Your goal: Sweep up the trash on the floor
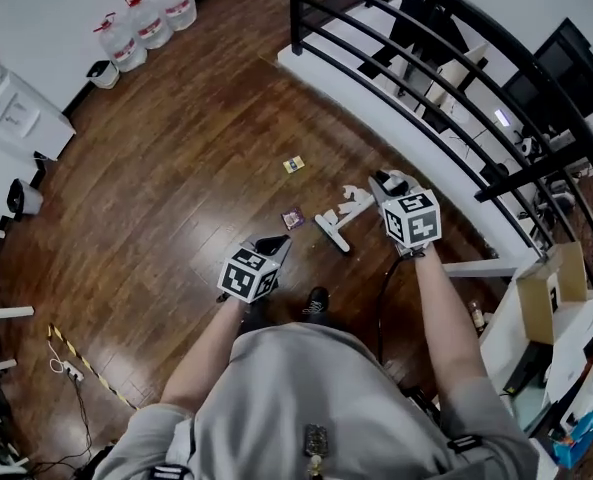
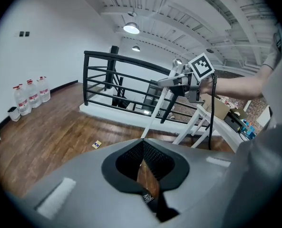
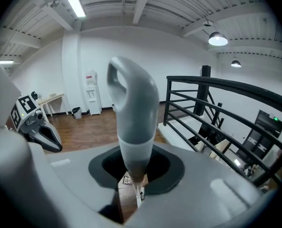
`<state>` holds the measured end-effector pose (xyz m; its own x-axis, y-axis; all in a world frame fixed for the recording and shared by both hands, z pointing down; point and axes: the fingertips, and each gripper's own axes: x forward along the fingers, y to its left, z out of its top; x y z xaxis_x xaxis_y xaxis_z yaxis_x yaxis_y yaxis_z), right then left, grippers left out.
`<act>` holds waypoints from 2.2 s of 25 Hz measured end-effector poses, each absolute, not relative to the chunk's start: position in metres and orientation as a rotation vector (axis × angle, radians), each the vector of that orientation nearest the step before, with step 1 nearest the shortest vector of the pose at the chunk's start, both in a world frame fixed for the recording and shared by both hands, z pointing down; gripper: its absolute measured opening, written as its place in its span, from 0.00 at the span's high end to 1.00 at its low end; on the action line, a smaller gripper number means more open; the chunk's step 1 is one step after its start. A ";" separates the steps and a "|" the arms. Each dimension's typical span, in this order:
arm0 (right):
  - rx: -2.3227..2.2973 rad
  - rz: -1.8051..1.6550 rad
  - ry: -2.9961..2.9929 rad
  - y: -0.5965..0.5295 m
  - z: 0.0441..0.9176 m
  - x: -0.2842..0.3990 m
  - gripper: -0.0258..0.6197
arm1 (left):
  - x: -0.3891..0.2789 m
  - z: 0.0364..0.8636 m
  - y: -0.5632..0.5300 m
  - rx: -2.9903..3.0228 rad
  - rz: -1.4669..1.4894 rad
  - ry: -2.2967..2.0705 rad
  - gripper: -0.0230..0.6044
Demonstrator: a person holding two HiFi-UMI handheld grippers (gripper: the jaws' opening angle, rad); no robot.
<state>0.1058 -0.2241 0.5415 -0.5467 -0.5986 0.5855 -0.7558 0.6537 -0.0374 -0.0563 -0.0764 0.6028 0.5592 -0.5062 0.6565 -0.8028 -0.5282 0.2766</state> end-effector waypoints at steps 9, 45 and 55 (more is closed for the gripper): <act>1.171 0.397 -2.270 -0.233 0.508 0.065 0.86 | -0.108 0.604 -0.117 2.321 0.676 -0.898 0.96; 1.232 0.615 -2.273 -0.297 0.575 -0.018 0.87 | -0.205 0.617 -0.188 2.278 0.793 -0.861 0.96; 1.462 0.632 -2.172 -0.310 0.571 0.118 0.87 | -0.118 0.619 -0.212 2.345 0.848 -0.732 0.96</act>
<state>0.1182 -0.3104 0.5707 -0.3409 -0.7302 0.5920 -0.9339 0.3350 -0.1246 -0.1178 -0.2121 0.6194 0.6552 -0.3035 0.6918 -0.6403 -0.7090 0.2954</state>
